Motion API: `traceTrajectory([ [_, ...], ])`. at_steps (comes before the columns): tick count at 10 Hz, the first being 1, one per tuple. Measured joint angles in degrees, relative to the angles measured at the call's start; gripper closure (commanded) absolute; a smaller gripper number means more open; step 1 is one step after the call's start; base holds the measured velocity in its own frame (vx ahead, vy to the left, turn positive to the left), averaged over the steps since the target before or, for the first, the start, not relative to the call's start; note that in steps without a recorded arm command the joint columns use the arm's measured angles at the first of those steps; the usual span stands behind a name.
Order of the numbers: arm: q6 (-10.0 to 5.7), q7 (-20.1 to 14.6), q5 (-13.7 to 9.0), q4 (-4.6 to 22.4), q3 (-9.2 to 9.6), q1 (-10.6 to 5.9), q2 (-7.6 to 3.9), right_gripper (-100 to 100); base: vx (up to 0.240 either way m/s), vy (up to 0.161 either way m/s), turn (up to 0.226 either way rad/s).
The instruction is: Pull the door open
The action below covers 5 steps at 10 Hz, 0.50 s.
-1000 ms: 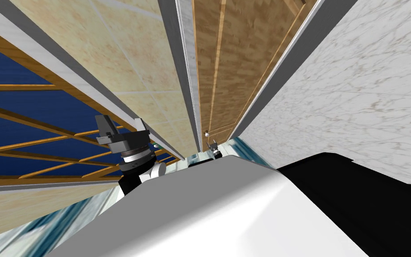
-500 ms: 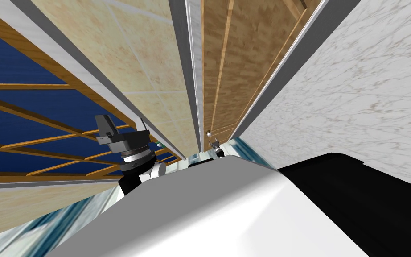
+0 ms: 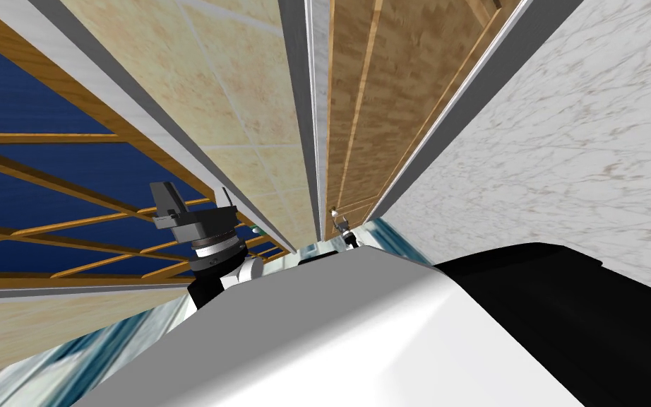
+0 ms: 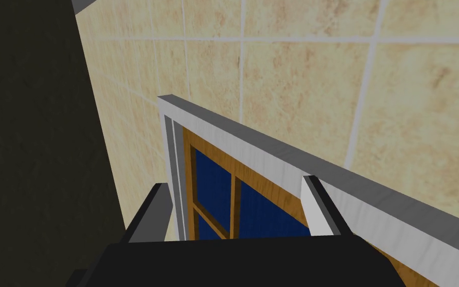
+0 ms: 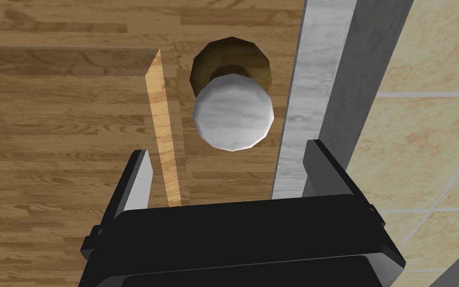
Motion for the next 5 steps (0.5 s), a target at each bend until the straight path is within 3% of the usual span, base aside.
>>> traceTrajectory([
  [5, -1.33, -4.10, 5.24, 5.11, -5.29, -5.29, 1.01, -100, 0.092, 0.010, 0.031],
])
